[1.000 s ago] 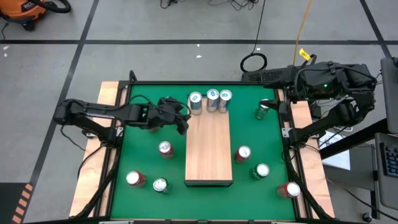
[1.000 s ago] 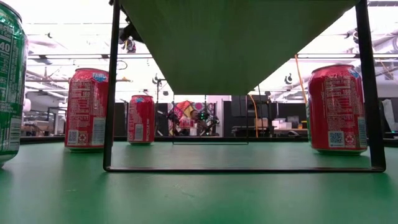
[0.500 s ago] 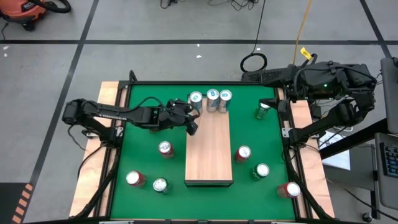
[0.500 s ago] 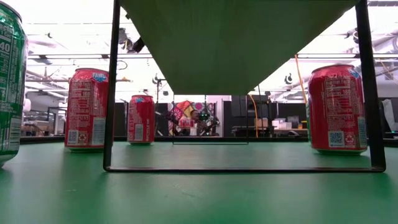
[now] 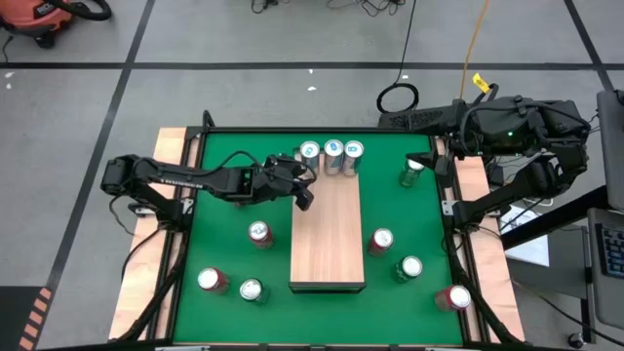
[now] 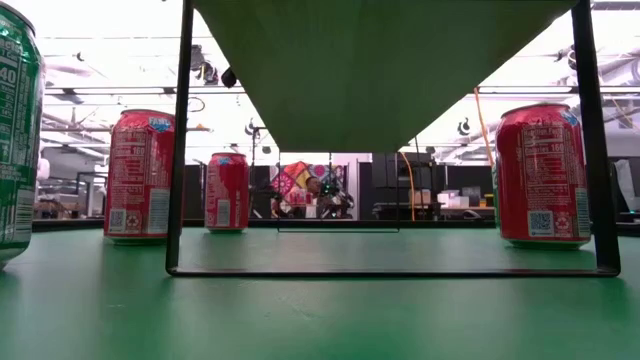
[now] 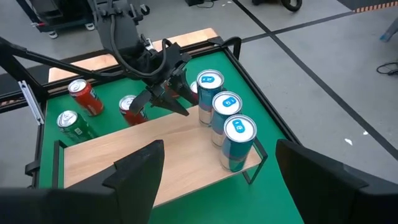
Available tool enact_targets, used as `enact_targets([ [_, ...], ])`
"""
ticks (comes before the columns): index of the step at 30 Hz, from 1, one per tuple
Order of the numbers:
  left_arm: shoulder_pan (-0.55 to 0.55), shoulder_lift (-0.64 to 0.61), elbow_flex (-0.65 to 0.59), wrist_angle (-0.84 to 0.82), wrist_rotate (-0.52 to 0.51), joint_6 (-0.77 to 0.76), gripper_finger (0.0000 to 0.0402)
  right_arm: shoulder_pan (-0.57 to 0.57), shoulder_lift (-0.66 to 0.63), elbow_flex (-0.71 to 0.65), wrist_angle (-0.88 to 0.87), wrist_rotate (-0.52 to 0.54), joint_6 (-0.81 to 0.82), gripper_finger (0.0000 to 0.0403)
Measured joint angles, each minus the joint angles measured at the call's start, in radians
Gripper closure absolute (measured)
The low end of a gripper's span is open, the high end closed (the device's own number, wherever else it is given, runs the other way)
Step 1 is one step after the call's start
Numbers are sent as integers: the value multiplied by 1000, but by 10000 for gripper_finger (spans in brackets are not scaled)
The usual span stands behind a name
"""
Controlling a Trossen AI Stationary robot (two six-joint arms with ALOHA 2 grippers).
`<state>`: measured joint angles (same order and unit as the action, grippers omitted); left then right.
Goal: Place canned beverage on shelf
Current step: Put the blue soda can on the shelf aligned with the other blue soda can
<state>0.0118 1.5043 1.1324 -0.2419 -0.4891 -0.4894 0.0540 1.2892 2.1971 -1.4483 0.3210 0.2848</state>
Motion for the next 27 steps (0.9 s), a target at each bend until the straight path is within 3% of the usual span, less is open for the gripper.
enact_targets([
  [4, 3, -11, 0, -53, 70, 27, 238, 0, 0, 0, 0, -1, 0, 101],
  [12, 40, -54, 0, -113, 79, 136, 238, 0, 0, 0, -1, -2, -1, 101],
  [16, 96, -79, 0, -109, 188, 186, 238, 0, 0, 0, -5, -3, -8, 101],
  [27, 177, -81, 0, -107, 303, 315, 238, 0, 0, 0, -7, -3, -13, 101],
])
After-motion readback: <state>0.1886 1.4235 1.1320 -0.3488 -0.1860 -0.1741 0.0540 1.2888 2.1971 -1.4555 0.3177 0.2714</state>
